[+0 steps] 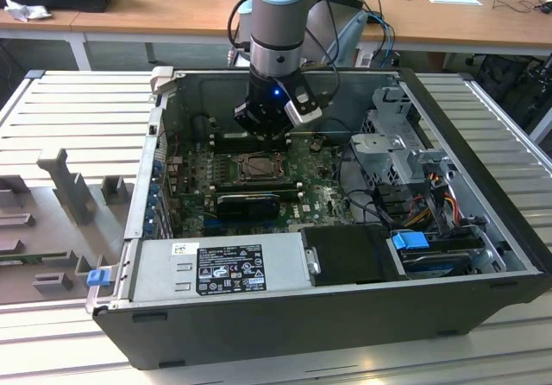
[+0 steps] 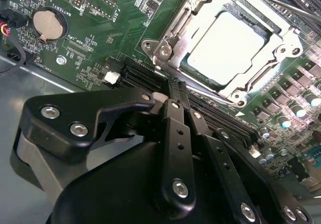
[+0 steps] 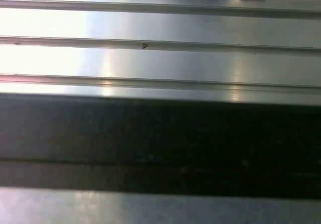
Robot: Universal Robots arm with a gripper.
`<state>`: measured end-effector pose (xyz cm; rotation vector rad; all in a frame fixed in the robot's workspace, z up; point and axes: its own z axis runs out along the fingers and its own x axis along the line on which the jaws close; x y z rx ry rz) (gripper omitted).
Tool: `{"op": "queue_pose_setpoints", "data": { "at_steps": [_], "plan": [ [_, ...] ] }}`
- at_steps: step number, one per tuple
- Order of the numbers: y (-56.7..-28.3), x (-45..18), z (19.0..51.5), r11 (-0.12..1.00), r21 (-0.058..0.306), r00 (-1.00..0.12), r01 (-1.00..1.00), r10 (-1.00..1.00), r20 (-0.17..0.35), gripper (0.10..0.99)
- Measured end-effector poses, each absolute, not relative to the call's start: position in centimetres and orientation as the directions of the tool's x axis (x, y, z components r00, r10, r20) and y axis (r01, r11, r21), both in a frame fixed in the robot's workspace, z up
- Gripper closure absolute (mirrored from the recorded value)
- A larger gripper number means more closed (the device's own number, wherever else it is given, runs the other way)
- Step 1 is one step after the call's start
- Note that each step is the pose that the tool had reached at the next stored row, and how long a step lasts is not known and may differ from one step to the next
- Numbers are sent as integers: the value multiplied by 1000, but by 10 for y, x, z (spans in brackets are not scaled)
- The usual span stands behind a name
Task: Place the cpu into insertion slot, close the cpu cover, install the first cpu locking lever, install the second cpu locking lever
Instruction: 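Install the first cpu locking lever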
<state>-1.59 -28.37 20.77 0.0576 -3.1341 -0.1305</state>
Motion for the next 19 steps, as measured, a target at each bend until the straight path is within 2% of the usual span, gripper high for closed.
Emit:
{"op": "queue_pose_setpoints", "data": {
  "at_steps": [19],
  "plan": [
    [-284,-14,204,997,66,-999,-37,-37,3,980]
  ]
}}
